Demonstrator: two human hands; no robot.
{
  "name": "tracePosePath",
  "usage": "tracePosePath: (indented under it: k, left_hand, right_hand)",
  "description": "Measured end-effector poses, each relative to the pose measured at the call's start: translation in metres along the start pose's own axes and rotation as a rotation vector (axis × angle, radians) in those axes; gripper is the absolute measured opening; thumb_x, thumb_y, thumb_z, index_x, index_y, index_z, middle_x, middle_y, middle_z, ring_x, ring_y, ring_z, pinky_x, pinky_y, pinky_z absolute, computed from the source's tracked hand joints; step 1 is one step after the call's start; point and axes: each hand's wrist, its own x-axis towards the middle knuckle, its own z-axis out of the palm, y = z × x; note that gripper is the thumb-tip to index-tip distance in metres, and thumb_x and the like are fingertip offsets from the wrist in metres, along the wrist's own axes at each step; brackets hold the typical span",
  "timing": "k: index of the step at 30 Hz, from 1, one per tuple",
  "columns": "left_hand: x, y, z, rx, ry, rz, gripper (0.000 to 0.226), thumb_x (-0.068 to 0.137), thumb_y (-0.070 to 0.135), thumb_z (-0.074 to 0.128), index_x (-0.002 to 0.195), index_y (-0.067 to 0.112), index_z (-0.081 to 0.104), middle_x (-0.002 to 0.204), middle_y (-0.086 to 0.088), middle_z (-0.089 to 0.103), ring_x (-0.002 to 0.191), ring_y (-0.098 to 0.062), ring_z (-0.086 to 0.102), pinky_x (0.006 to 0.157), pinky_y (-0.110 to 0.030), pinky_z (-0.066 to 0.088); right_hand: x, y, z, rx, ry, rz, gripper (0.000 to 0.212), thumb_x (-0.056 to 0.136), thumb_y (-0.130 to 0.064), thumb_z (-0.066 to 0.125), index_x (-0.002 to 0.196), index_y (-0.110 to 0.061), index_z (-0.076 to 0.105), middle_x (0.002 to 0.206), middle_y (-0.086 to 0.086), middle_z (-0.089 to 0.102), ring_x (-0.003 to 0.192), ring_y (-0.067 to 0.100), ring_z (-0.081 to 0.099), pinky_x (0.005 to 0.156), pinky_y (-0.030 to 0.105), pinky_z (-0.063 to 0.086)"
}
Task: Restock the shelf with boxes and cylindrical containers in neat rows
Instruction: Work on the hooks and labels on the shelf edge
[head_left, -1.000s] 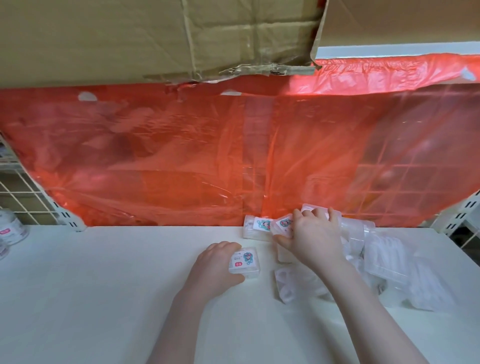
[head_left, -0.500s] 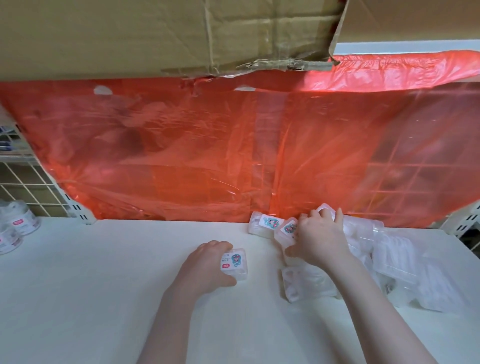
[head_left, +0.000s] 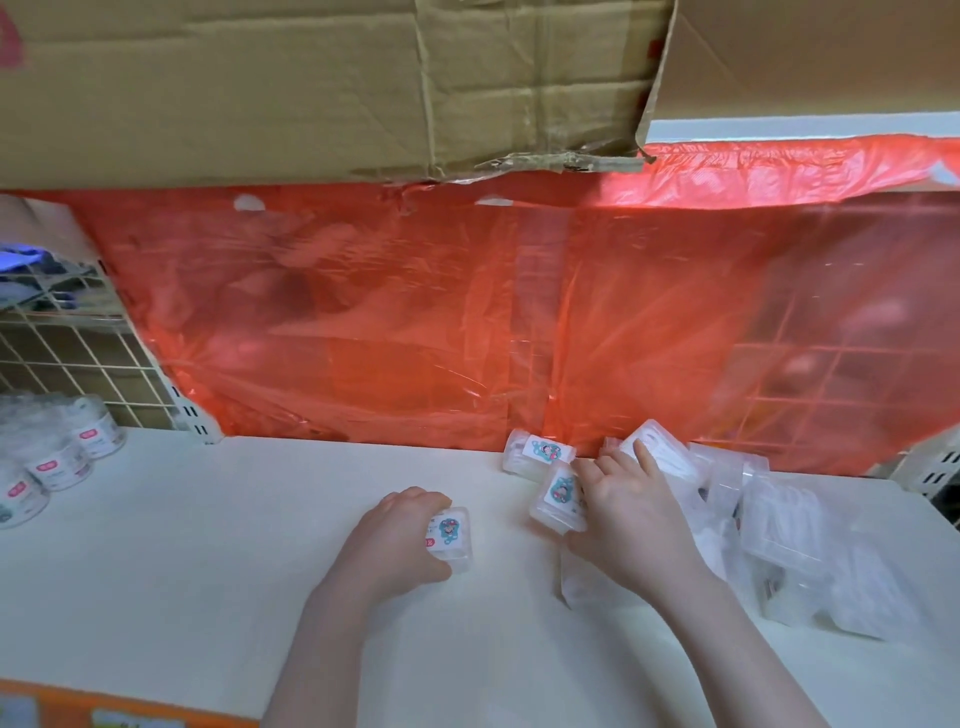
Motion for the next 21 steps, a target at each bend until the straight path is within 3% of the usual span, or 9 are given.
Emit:
tracePosePath:
  k: [4,6,8,9,11,13,21]
  left_hand:
    - [-0.019,0.0,-0.007,0.012,0.032,-0.034,0.057,0.071,0.029,0.068,0.126,0.028,0.051,0.116,0.009,0.052,0.108,-0.012,0.048,0.091,-0.028,0.043]
    - [-0.03,0.002,-0.009,0.018,0.047,-0.053,0.056,0.072,0.028,0.067,0.126,0.028,0.05,0.116,0.01,0.052,0.108,-0.011,0.047,0.091,-0.028,0.043]
    - [-0.041,0.005,-0.008,0.025,0.057,-0.068,0.056,0.072,0.029,0.067,0.125,0.028,0.05,0.116,0.01,0.052,0.108,-0.011,0.047,0.09,-0.027,0.043]
    - [-0.046,0.006,-0.007,0.026,0.059,-0.074,0.055,0.073,0.03,0.067,0.125,0.029,0.05,0.116,0.011,0.052,0.107,-0.01,0.047,0.089,-0.026,0.043]
    - [-0.058,0.009,-0.005,0.034,0.062,-0.086,0.056,0.074,0.031,0.068,0.127,0.029,0.049,0.117,0.011,0.052,0.108,-0.01,0.047,0.089,-0.025,0.043]
    - [-0.069,0.01,-0.002,0.044,0.063,-0.1,0.059,0.074,0.032,0.069,0.129,0.029,0.048,0.12,0.011,0.051,0.11,-0.009,0.046,0.091,-0.025,0.042]
    - [-0.106,0.0,-0.005,0.032,0.116,-0.103,0.061,0.073,0.031,0.07,0.13,0.026,0.049,0.119,0.009,0.053,0.11,-0.01,0.049,0.091,-0.025,0.042]
  right_hand:
    - [-0.01,-0.007,-0.003,0.08,0.078,-0.066,0.061,0.022,-0.033,0.084,0.076,-0.012,0.066,0.062,0.0,0.059,0.057,0.021,0.059,0.084,0.033,0.037]
    - [-0.016,-0.009,-0.005,0.136,0.053,-0.066,0.062,0.021,-0.034,0.084,0.077,-0.014,0.066,0.063,-0.001,0.058,0.053,0.02,0.057,0.067,0.029,0.048]
    - [-0.024,-0.01,-0.006,0.179,-0.007,-0.057,0.062,0.028,-0.034,0.083,0.083,-0.014,0.066,0.068,-0.001,0.058,0.055,0.02,0.057,0.051,0.027,0.046]
    - [-0.027,-0.011,-0.006,0.192,-0.046,-0.054,0.061,0.038,-0.034,0.082,0.092,-0.014,0.065,0.077,0.0,0.059,0.063,0.021,0.06,0.053,0.029,0.046]
    - [-0.034,-0.013,-0.01,0.217,-0.115,-0.09,0.058,0.066,-0.032,0.071,0.119,-0.015,0.055,0.103,0.003,0.057,0.092,0.024,0.058,0.073,0.033,0.046]
    - [-0.041,-0.013,-0.01,0.246,-0.119,-0.129,0.06,0.079,-0.031,0.059,0.134,-0.017,0.04,0.12,0.003,0.05,0.11,0.024,0.05,0.087,0.032,0.041]
    - [-0.067,-0.029,-0.015,0.294,-0.103,-0.141,0.064,0.078,-0.025,0.06,0.138,-0.017,0.04,0.12,0.002,0.052,0.111,0.023,0.049,0.084,0.03,0.041]
